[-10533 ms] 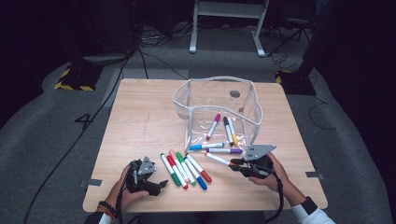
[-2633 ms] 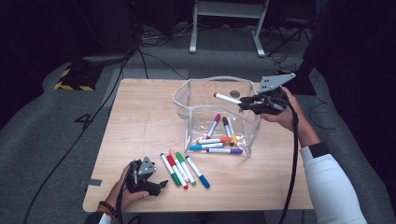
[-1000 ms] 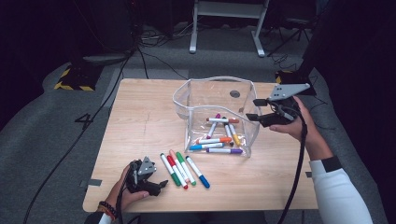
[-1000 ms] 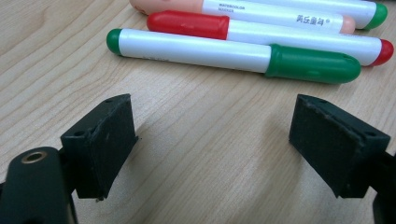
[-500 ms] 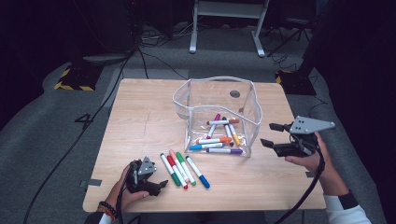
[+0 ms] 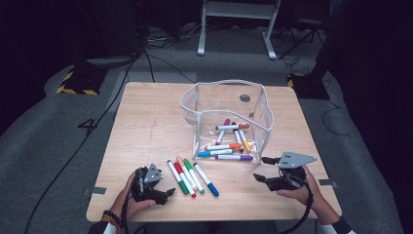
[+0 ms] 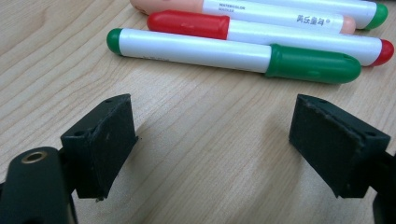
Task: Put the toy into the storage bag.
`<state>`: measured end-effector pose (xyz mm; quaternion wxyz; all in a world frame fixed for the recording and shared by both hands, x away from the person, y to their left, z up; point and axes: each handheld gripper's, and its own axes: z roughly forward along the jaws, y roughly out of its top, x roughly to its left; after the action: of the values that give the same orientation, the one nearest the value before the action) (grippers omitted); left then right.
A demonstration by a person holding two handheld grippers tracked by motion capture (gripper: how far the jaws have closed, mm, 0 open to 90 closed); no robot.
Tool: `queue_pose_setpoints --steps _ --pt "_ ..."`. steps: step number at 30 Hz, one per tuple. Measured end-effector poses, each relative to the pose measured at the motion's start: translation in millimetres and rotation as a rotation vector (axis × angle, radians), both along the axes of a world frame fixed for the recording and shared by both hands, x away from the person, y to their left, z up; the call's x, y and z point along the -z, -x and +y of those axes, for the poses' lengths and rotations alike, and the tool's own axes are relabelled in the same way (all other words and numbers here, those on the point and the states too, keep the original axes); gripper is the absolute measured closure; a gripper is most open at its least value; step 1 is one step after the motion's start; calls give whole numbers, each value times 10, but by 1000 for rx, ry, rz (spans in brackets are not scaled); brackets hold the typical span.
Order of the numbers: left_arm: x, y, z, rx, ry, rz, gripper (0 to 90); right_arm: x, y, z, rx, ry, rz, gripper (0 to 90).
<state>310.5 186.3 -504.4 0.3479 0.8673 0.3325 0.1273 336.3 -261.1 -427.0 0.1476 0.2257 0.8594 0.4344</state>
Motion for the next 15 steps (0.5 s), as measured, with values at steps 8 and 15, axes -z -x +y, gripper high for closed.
queue_pose_setpoints --steps 8,15 --pt "1 -1 1 1 1 0 147 307 73 575 -127 31 35 318" --pt "0 -3 1 2 0 1 147 414 120 1072 -208 48 58 331"
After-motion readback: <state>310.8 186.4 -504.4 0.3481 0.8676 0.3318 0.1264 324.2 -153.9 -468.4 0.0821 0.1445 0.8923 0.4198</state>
